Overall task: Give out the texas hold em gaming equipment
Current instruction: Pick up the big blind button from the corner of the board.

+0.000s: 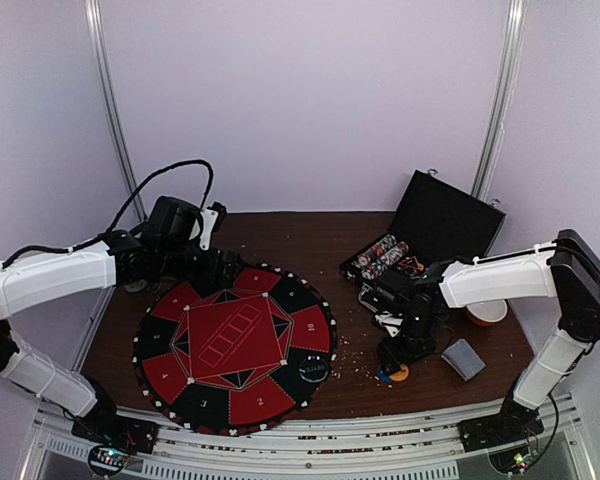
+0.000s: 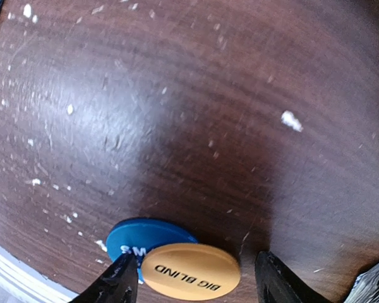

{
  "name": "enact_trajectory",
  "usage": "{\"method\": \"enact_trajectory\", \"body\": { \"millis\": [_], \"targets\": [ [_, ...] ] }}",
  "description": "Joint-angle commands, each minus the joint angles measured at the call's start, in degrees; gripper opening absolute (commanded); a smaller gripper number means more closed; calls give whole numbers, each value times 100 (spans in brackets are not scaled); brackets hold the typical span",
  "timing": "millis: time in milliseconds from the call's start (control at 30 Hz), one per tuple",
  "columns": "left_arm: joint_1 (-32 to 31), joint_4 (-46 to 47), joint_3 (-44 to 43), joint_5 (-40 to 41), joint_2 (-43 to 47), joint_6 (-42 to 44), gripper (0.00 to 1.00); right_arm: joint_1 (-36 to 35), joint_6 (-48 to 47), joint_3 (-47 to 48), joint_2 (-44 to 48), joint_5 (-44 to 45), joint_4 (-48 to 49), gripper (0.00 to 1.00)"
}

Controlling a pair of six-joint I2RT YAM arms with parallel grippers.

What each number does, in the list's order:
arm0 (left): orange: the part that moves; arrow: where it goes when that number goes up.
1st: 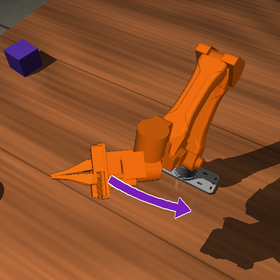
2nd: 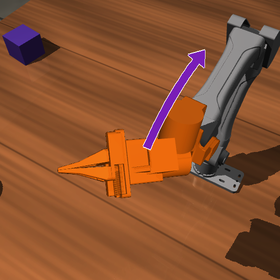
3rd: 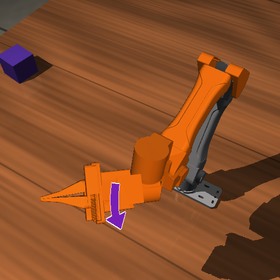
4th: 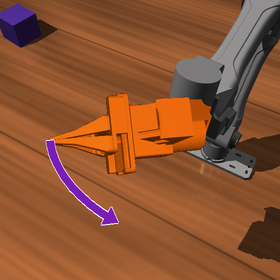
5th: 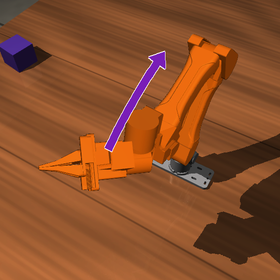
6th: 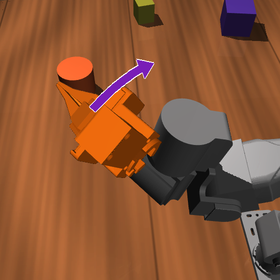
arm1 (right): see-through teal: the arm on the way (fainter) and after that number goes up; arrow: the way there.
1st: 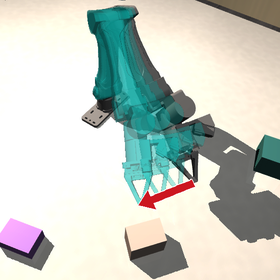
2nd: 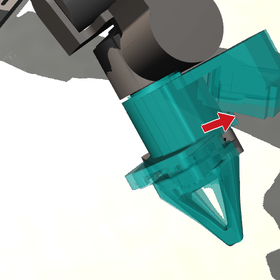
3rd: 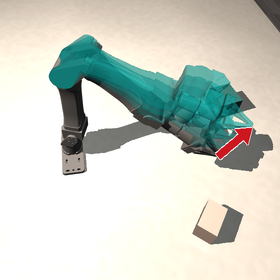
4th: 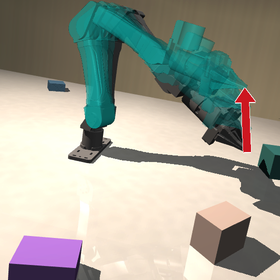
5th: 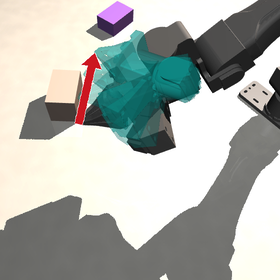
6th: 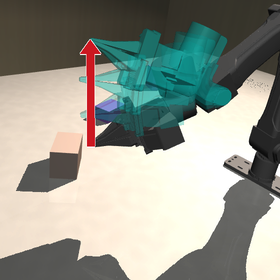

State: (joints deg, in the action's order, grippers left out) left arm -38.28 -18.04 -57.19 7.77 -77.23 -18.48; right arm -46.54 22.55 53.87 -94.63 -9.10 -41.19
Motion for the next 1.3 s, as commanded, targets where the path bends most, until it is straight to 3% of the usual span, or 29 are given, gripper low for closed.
{"method": "enact_trajectory", "body": {
  "millis": [0,233,667,1267],
  "targets": [
    [32,143,-198,18,-70,116,98,-77,118,-176,118,-177,-314,66],
    [32,143,-255,-3,-168,150,98,-136,101,-287,108,-213,-250,67],
    [38,144,-237,21,-144,186,98,-147,60,-250,-118,-17,-106,51],
    [35,218,-235,-95,-172,122,98,-147,-212,414,715,474,-476,43]
  ]
}}
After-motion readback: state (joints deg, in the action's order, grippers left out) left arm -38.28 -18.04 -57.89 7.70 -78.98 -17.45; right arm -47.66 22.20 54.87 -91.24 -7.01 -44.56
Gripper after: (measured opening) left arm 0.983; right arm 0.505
